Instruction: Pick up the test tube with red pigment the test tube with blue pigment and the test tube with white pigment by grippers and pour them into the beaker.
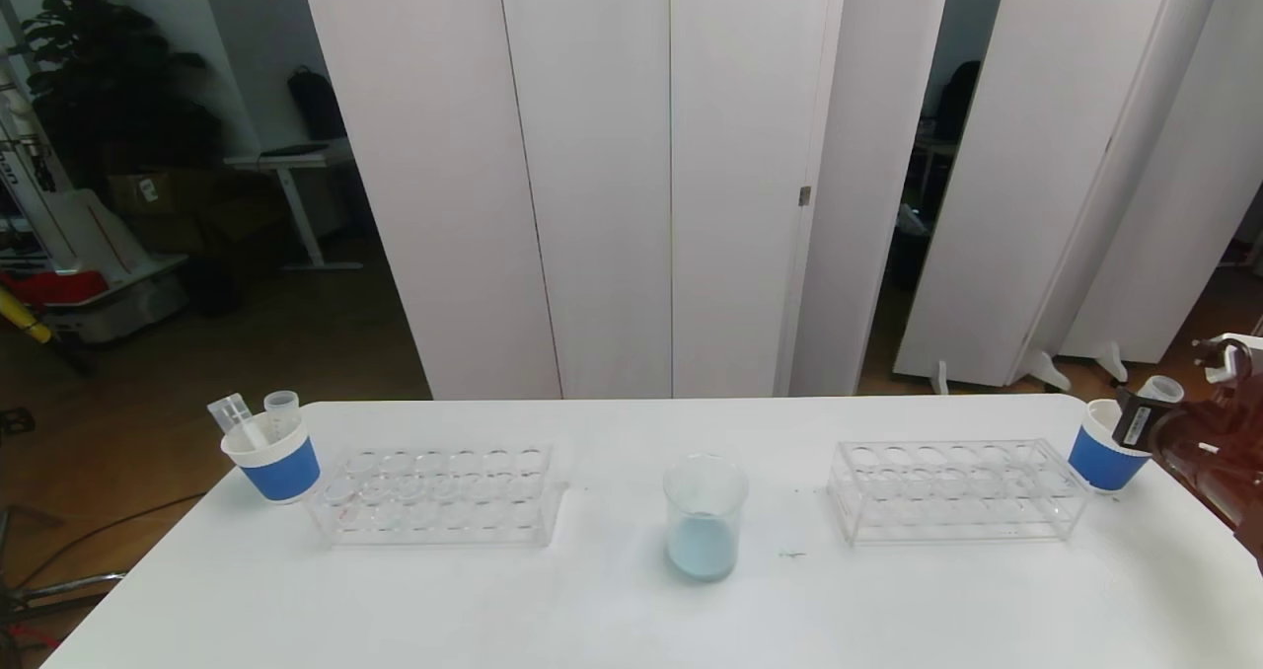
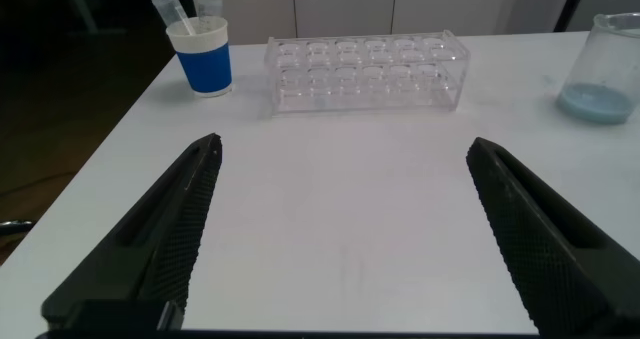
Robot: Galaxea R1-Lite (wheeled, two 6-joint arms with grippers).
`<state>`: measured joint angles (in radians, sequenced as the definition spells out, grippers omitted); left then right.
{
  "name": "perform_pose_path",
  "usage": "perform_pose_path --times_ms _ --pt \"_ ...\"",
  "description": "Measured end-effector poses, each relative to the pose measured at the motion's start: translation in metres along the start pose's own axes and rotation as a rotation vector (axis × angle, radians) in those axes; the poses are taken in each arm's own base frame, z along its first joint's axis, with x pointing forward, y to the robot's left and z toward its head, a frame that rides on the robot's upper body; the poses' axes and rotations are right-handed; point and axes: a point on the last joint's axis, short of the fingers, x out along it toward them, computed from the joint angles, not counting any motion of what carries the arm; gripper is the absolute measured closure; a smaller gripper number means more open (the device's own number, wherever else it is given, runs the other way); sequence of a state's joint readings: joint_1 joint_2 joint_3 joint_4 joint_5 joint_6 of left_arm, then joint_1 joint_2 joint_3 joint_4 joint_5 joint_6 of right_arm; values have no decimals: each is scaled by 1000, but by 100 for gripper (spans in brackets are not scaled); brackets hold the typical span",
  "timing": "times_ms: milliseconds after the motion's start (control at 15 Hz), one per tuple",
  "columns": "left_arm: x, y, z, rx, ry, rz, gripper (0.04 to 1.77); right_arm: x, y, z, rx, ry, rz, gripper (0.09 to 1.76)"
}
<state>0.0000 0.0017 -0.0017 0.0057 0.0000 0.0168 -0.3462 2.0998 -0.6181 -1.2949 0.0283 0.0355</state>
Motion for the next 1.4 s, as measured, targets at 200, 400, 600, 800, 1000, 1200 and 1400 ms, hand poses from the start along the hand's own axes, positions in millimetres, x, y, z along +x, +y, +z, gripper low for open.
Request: perform_pose_path --times_ms 200,400,600,800,1000,1200,1400 --pt "0 0 0 0 0 0 6 0 -2 0 -14 1 -5 39" --pt "0 0 0 0 0 0 6 0 -2 0 -14 -2 -7 10" --pt "0 0 0 0 0 0 6 0 -2 4 -15 -15 -8 10" --pt "0 0 0 0 0 0 6 -2 -3 15 -22 -39 -7 10" --pt "0 0 0 0 0 0 6 -8 -2 37 -29 -43 -7 10" --pt "0 0 0 0 0 0 6 -25 0 72 -29 -47 -4 10" --pt "0 0 0 0 0 0 6 -60 6 112 -32 -80 32 10"
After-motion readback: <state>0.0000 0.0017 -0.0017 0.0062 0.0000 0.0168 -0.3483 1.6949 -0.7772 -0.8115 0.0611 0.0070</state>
